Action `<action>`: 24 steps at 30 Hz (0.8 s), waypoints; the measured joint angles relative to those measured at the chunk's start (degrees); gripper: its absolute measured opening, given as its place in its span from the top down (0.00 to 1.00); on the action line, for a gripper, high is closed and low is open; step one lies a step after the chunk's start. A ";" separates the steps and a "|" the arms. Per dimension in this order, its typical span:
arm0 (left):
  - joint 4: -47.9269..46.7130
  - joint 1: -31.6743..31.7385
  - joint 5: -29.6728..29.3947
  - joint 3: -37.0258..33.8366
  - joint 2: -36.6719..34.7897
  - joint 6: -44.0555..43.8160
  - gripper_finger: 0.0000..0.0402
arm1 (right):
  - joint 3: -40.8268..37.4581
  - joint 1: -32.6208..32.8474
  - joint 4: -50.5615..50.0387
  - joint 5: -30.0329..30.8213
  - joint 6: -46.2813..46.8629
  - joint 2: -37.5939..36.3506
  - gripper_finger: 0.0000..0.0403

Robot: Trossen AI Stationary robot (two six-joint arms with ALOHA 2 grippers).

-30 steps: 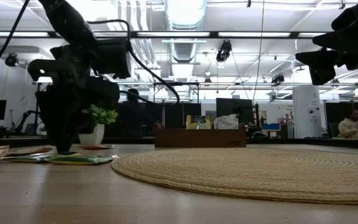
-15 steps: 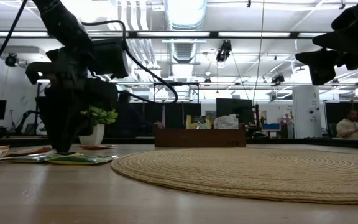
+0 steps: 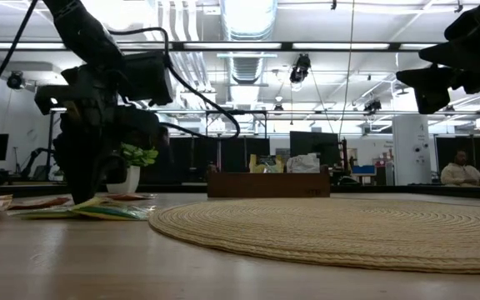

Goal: Pick & Place Tea
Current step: Put the yellow tea bag into the middle section of the wooden organizer

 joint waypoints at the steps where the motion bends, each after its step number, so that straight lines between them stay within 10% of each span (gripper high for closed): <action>1: -0.19 -0.07 0.02 -0.02 -0.55 -0.15 1.00 | 0.00 0.00 0.00 -0.01 0.00 0.00 0.45; 24: -12.01 0.14 -16.65 9.70 -9.08 1.08 1.00 | 0.00 0.00 0.00 0.00 0.00 0.02 0.45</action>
